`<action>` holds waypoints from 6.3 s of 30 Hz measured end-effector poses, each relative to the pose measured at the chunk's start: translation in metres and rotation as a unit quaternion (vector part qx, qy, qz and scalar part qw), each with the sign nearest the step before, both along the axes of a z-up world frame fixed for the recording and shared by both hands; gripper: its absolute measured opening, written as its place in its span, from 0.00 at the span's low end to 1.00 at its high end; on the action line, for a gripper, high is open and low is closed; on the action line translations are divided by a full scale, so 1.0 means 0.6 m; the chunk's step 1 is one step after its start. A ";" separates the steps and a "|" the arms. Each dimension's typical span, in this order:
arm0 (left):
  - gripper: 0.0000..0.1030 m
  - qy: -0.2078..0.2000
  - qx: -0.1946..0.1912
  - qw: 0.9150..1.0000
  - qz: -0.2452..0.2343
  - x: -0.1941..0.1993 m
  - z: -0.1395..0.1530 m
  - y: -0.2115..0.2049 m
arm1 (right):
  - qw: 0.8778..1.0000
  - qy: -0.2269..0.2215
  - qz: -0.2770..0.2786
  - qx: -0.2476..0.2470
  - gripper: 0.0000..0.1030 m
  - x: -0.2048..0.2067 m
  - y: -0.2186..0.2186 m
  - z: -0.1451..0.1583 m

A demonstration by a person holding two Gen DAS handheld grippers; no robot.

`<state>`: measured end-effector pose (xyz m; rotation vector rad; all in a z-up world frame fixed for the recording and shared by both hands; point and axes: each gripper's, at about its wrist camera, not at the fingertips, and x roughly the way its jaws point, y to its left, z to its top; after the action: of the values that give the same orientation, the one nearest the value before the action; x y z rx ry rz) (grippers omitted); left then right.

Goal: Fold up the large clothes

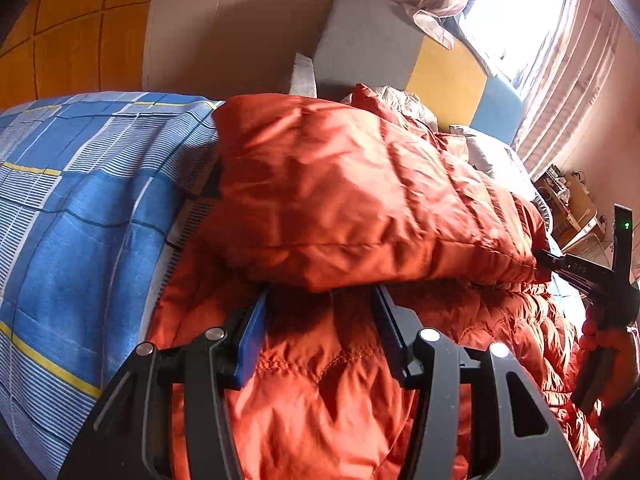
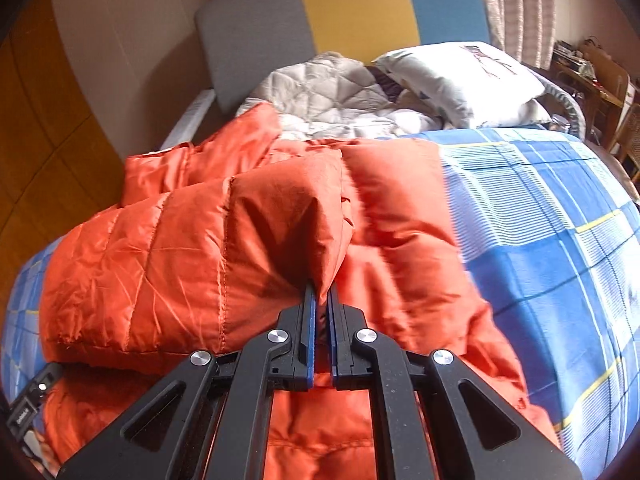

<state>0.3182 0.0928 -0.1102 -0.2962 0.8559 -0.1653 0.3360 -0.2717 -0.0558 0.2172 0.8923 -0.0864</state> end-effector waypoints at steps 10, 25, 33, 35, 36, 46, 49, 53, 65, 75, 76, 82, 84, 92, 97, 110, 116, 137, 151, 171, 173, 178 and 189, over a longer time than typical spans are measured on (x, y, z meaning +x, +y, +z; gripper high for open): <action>0.48 -0.052 -0.005 0.998 0.039 -0.013 0.058 0.021 | 0.999 0.019 -0.035 -0.016 0.05 0.014 -0.027 -0.021; 0.50 -0.043 0.018 0.999 0.021 0.105 0.074 -0.035 | 0.997 -0.050 -0.040 -0.045 0.59 0.009 -0.009 0.049; 0.52 -0.036 0.035 0.999 0.015 0.132 0.058 -0.050 | 0.997 -0.037 -0.012 -0.060 0.59 0.066 0.050 0.022; 0.51 -0.028 0.043 0.999 0.010 0.137 0.043 -0.052 | 0.997 -0.028 -0.011 -0.068 0.59 0.075 0.053 0.003; 0.51 -0.026 0.046 0.999 0.010 0.138 0.037 -0.051 | 0.997 -0.026 -0.009 -0.070 0.59 0.075 0.055 -0.004; 0.52 -0.011 0.042 0.999 0.010 0.152 -0.017 -0.047 | 0.997 -0.017 0.012 -0.079 0.65 0.091 0.052 -0.065; 0.52 -0.010 0.035 0.999 0.010 0.152 -0.025 -0.043 | 0.997 -0.012 0.014 -0.073 0.65 0.094 0.049 -0.077; 0.51 -0.006 0.043 0.999 0.011 0.154 -0.027 -0.047 | 0.997 -0.004 0.014 -0.081 0.66 0.100 0.053 -0.082; 0.58 -0.053 0.048 0.997 0.001 0.149 0.074 -0.076 | 0.997 -0.010 0.006 -0.076 0.76 0.087 0.059 -0.034; 0.61 -0.013 0.084 0.996 -0.021 0.217 0.031 -0.135 | 0.997 -0.006 -0.003 -0.081 0.82 0.113 0.051 -0.034; 0.61 -0.012 0.085 0.996 -0.021 0.218 0.025 -0.135 | 0.997 -0.004 0.000 -0.081 0.82 0.115 0.050 -0.042; 0.61 -0.018 0.086 0.996 -0.023 0.218 -0.003 -0.136 | 0.996 0.004 0.014 -0.090 0.82 0.125 0.054 -0.072; 0.61 -0.015 0.087 0.996 -0.022 0.216 -0.001 -0.136 | 0.995 0.011 0.014 -0.097 0.82 0.127 0.058 -0.072; 0.76 -0.024 0.055 0.998 -0.016 0.097 0.054 -0.070 | 0.997 0.018 0.033 -0.064 0.88 0.044 0.021 -0.005; 0.74 -0.026 0.042 0.999 -0.024 -0.018 0.055 -0.006 | 0.997 0.046 0.047 -0.049 0.88 -0.059 -0.043 0.012; 0.54 0.031 -0.013 0.999 0.021 -0.251 -0.017 0.128 | 0.992 0.116 0.036 -0.021 0.87 -0.319 -0.158 -0.028; 0.51 0.044 -0.042 0.998 0.000 -0.331 -0.033 0.117 | 0.989 0.129 0.071 0.002 0.64 -0.390 -0.151 -0.038; 0.06 -0.024 -0.049 0.997 -0.060 -0.458 0.078 0.130 | 0.981 0.093 0.169 -0.025 0.12 -0.489 -0.122 0.076; 0.05 -0.101 -0.118 0.986 -0.056 -0.522 0.187 0.190 | 0.975 0.016 0.221 -0.026 0.09 -0.571 -0.091 0.211; 0.05 -0.197 -0.157 0.964 -0.081 -0.220 0.292 0.165 | 0.986 -0.100 0.134 0.013 0.09 -0.273 -0.129 0.267; 0.05 -0.191 -0.160 0.965 -0.079 -0.179 0.288 0.161 | 0.987 -0.098 0.126 0.019 0.09 -0.236 -0.131 0.260; 0.05 -0.162 -0.149 0.974 -0.055 -0.081 0.263 0.156 | 0.991 -0.080 0.104 0.022 0.09 -0.137 -0.125 0.223; 0.05 -0.049 -0.071 0.996 0.003 0.116 0.146 0.133 | 1.000 -0.009 -0.013 0.023 0.09 0.037 -0.116 0.083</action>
<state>0.3881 0.1725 -0.0226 -0.4197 0.7465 -0.2332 0.3584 -0.3413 -0.0061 0.2734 0.8733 -0.0883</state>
